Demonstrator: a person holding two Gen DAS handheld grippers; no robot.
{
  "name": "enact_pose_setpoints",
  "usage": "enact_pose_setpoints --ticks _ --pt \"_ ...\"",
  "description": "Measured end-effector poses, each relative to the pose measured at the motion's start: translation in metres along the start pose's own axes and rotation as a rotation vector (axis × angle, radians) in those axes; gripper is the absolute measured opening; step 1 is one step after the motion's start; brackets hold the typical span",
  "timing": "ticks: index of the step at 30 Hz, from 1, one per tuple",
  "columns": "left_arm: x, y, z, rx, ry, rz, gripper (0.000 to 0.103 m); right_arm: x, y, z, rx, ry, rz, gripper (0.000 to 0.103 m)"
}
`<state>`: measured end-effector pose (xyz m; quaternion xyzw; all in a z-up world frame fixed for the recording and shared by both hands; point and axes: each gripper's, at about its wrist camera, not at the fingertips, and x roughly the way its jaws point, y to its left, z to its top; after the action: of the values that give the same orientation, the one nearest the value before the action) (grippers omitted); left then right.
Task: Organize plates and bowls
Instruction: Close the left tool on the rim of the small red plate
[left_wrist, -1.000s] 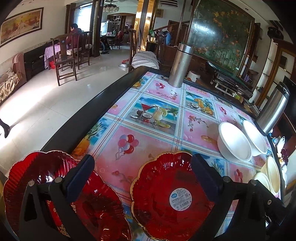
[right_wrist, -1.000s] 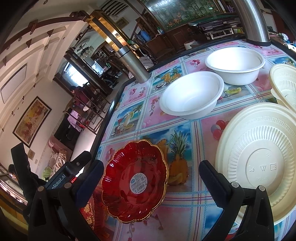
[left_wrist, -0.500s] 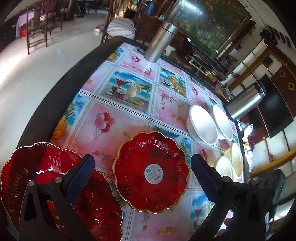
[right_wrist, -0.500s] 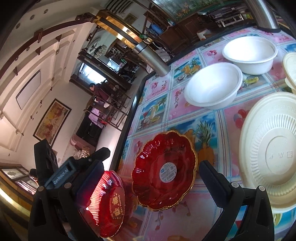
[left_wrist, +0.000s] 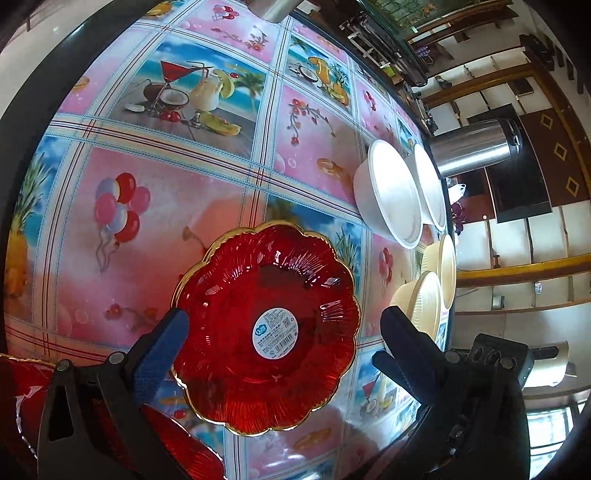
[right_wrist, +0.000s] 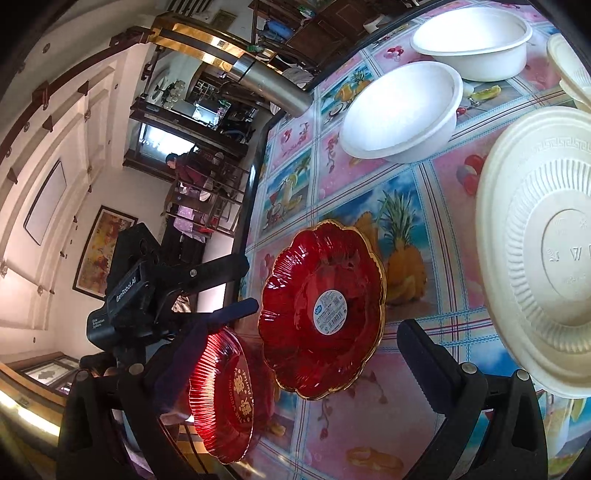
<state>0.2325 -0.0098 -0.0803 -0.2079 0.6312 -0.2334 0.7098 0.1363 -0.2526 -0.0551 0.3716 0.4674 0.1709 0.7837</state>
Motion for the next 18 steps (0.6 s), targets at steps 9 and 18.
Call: enact_pose_setpoints --ticks 9,18 --pt "-0.027 -0.001 -0.001 0.052 -0.065 0.071 0.101 0.015 -0.007 0.000 -0.003 0.038 -0.038 0.097" --pt "-0.007 0.015 -0.001 0.076 0.025 0.209 0.101 0.019 -0.007 -0.002 -0.005 0.043 -0.027 0.092"
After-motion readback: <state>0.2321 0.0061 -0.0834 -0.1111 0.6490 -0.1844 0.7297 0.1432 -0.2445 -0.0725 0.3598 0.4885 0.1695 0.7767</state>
